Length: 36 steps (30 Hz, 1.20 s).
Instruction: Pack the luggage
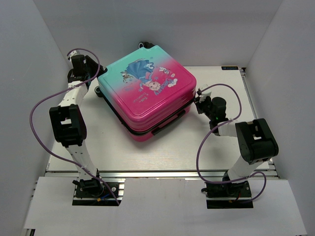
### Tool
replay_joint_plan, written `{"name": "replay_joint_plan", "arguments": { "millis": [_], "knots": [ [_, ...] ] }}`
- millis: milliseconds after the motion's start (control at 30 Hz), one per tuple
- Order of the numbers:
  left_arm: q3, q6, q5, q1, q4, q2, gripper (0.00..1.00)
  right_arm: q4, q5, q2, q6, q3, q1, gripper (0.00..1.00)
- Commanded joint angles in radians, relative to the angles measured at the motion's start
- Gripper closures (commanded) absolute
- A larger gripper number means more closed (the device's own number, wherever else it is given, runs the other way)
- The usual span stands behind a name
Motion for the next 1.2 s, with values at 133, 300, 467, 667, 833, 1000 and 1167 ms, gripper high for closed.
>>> {"name": "replay_joint_plan", "arguments": {
  "millis": [133, 300, 467, 667, 833, 1000, 1167],
  "knots": [
    [-0.056, 0.152, 0.035, -0.084, -0.027, 0.134, 1.00, 0.518, 0.372, 0.190, 0.138, 0.157, 0.027, 1.00],
    [-0.030, 0.167, 0.018, -0.084, -0.037, 0.148, 1.00, 0.600, 0.029, 0.219, 0.099, 0.200, 0.024, 1.00],
    [-0.018, 0.187, 0.026, -0.084, -0.034, 0.161, 1.00, 0.418, -0.248, 0.238, 0.039, 0.296, 0.027, 1.00],
    [0.025, 0.213, 0.076, -0.084, -0.039, 0.201, 1.00, 0.325, -0.427, 0.340, 0.061, 0.476, 0.021, 1.00],
    [0.031, 0.227, 0.096, -0.084, -0.036, 0.215, 1.00, 0.328, -0.475, 0.354, 0.133, 0.499, 0.028, 1.00],
    [0.025, 0.232, 0.174, -0.084, -0.001, 0.218, 1.00, 0.371, -0.526, 0.307, 0.199, 0.428, 0.031, 1.00],
    [-0.009, 0.224, 0.161, -0.094, -0.027, 0.175, 1.00, 0.367, -0.461, 0.208, 0.188, 0.332, 0.027, 0.95]
  ]
}}
